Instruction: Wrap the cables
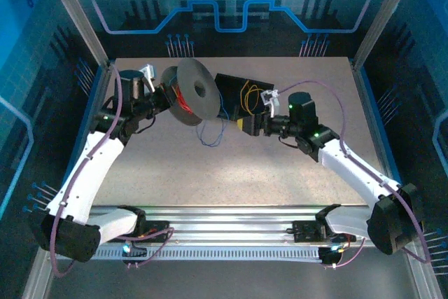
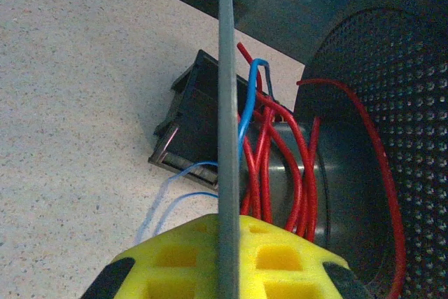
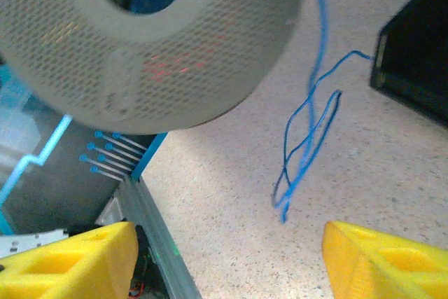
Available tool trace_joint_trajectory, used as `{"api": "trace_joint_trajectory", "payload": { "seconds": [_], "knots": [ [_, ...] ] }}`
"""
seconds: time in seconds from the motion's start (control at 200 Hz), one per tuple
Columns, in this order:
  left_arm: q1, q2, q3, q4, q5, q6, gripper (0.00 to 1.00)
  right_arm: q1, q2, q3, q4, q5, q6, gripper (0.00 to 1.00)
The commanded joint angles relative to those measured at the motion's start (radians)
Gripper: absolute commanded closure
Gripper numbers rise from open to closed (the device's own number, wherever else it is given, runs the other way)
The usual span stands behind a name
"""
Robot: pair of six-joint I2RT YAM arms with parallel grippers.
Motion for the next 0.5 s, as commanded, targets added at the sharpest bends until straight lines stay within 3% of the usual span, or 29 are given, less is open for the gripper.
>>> {"api": "trace_joint_trajectory", "payload": {
  "seconds": [0.0, 0.235, 0.495],
  "knots": [
    [0.008, -0.055, 0.038, 0.035, 0.049, 0.018, 1.00, -0.054, 0.029, -0.019, 0.050, -0.078, 0.049, 0.32],
    [0.008, -0.076, 0.070, 0.017, 0.121, 0.018, 1.00, -0.126, 0.180, -0.054, 0.248, -0.192, 0.193, 0.39],
    [0.003, -0.085, 0.093, 0.015, 0.182, 0.017, 1.00, -0.144, 0.416, -0.086, 0.738, -0.331, 0.519, 0.48]
  ]
}}
